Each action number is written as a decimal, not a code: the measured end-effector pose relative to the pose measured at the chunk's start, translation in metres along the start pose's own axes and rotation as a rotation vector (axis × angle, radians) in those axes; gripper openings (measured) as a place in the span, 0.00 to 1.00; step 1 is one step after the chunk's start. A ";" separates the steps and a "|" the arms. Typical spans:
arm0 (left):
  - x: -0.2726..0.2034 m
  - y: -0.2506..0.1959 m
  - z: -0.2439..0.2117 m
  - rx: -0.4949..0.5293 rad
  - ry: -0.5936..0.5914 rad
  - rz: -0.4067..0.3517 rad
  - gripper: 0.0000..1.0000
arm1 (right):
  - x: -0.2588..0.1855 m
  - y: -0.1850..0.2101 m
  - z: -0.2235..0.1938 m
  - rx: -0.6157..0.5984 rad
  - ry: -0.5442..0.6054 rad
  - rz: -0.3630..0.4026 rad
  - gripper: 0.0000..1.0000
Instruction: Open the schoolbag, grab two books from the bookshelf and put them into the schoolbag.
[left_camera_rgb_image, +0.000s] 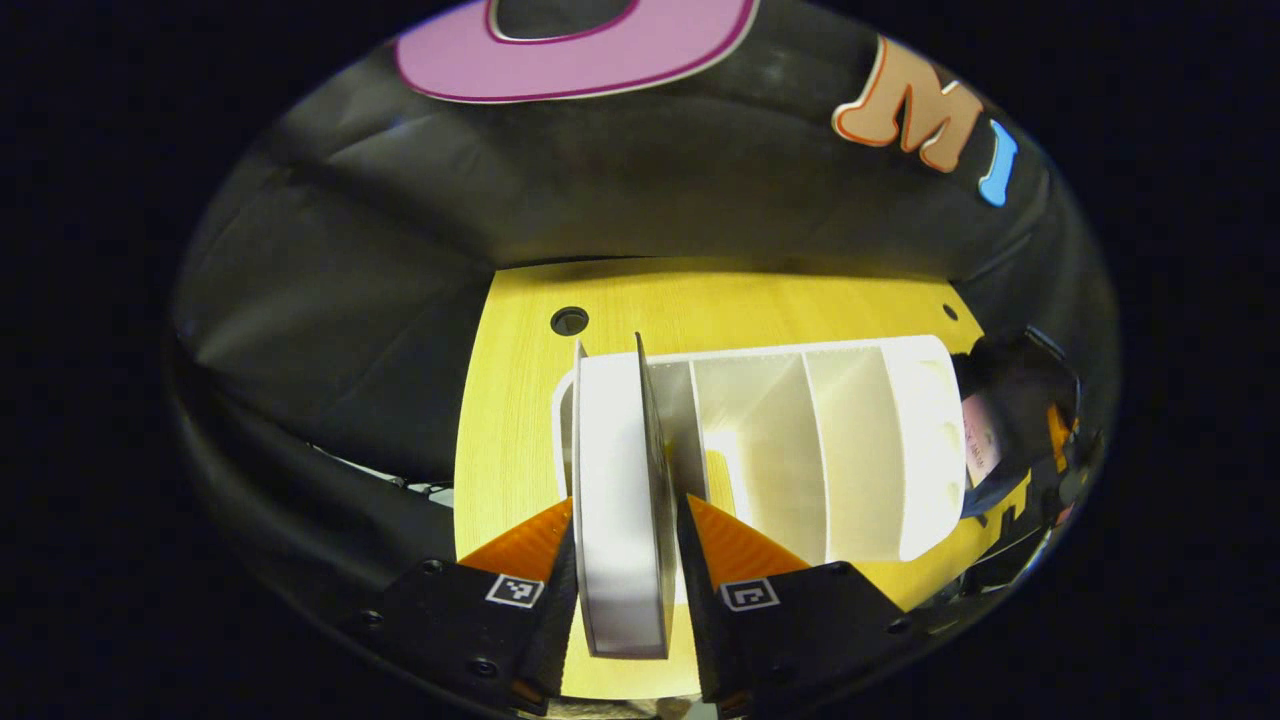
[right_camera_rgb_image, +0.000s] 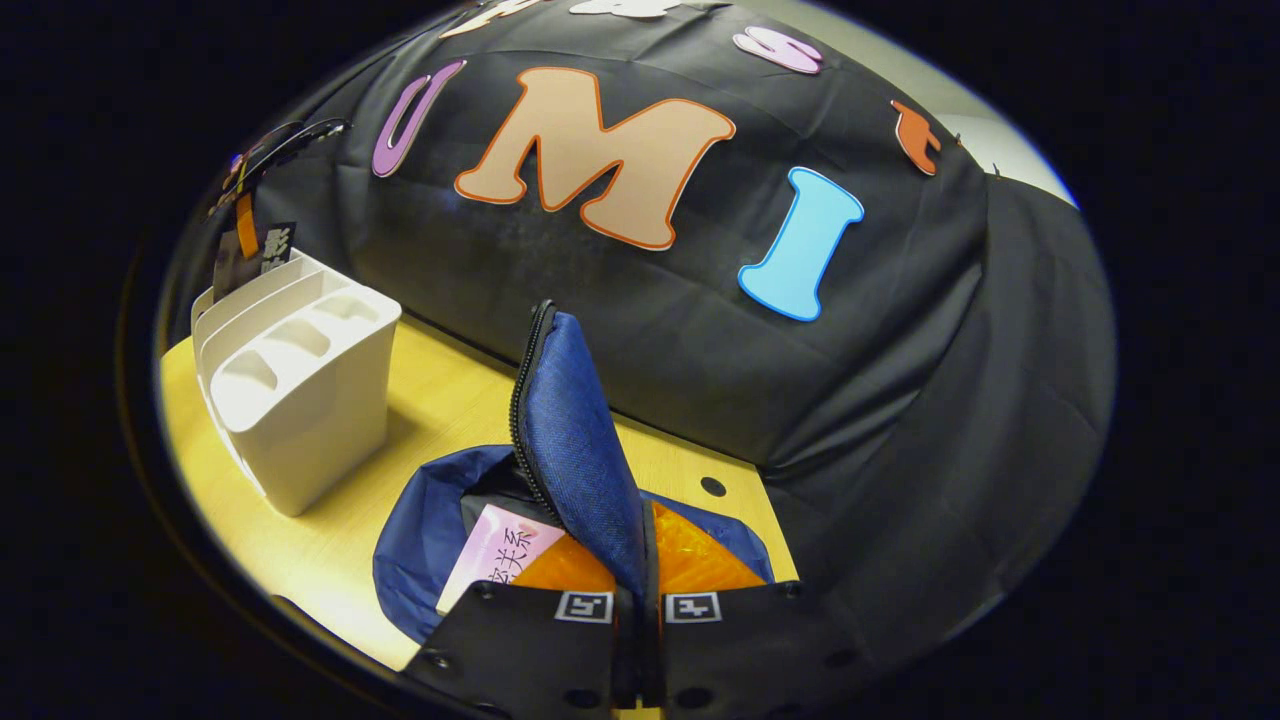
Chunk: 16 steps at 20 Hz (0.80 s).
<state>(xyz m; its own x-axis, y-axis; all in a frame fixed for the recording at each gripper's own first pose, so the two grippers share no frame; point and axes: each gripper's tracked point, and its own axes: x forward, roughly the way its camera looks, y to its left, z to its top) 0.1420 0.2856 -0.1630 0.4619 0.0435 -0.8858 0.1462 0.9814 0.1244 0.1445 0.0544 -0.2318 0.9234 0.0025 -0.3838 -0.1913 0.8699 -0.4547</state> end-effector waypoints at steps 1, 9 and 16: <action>0.003 -0.003 -0.001 0.011 0.018 -0.005 0.49 | 0.000 0.001 -0.001 0.006 0.003 -0.003 0.05; 0.018 -0.001 -0.015 -0.002 0.127 0.019 0.39 | -0.004 0.001 -0.001 0.004 0.006 -0.019 0.04; -0.012 0.004 -0.043 -0.150 0.246 0.091 0.39 | -0.004 0.000 -0.001 0.006 0.001 -0.016 0.06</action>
<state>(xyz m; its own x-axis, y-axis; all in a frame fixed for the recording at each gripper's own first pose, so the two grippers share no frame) 0.0994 0.2974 -0.1712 0.2391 0.1586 -0.9579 -0.0255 0.9872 0.1571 0.1404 0.0542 -0.2306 0.9260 -0.0119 -0.3773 -0.1744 0.8729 -0.4556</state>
